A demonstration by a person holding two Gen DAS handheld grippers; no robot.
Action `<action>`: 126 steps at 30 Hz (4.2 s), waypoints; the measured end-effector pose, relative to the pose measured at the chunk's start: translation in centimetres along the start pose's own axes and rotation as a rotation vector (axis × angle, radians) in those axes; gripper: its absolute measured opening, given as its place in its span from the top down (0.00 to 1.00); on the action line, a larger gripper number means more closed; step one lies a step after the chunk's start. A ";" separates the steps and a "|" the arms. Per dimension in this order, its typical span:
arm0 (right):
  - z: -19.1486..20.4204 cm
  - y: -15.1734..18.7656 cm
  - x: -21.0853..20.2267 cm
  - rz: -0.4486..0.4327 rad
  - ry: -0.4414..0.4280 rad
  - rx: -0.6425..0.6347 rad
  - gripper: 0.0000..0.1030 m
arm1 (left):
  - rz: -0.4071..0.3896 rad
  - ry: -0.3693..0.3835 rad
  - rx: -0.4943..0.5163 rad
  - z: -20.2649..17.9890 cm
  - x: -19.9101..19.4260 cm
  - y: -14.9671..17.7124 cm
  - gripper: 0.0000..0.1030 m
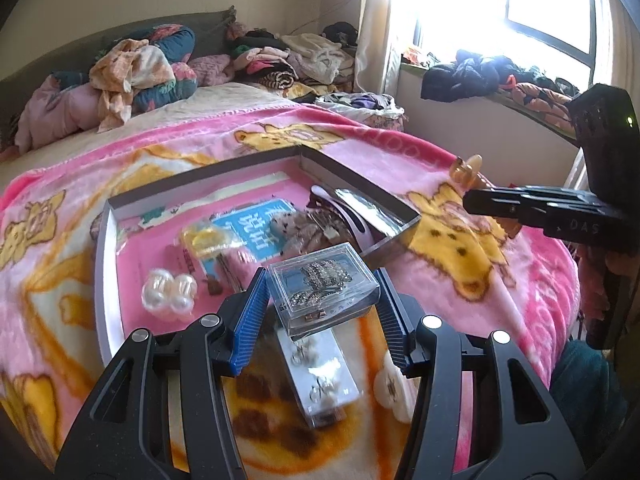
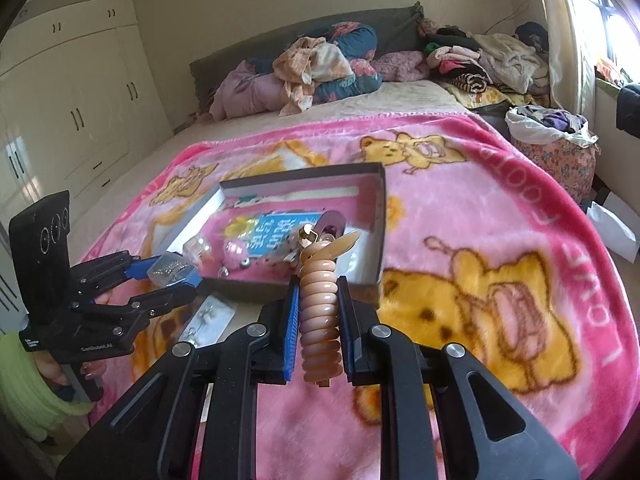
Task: Organize jewelry
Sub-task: 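Carry the ring box over the box with left while right carries the spiral tie, then release the ring box into the box with left while right releases the spiral tie, then lift both grippers out and move them toward the white claw clip and earring card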
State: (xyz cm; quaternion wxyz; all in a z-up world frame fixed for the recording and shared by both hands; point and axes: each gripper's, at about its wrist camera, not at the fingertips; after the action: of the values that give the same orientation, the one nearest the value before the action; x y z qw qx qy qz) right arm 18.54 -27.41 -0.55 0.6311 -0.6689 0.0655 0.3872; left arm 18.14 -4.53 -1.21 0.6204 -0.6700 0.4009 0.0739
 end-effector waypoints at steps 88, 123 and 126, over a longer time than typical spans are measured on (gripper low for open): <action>-2.0 -2.2 5.1 0.038 0.105 -0.006 0.25 | 0.029 -0.150 -0.087 2.3 5.6 -3.0 0.33; 1.7 3.1 -3.0 -0.003 0.116 -0.008 0.22 | -0.057 -0.199 -0.124 3.1 -3.7 1.3 0.18; 2.2 3.5 -3.0 0.002 0.110 -0.013 0.22 | -0.057 -0.198 -0.125 3.1 -3.8 1.6 0.18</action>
State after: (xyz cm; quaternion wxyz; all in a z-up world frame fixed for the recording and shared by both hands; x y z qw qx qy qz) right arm 13.48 -27.28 -1.33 0.6220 -0.6931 0.0981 0.3509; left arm 15.84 0.07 -0.82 0.6160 -0.7078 0.3129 0.1469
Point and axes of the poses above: each gripper's, at about its wrist camera, not at the fingertips, and x roughly the way its jaws point, z to its left, y to its underside, and after that the axes turned 9 degrees about -x, right-handed
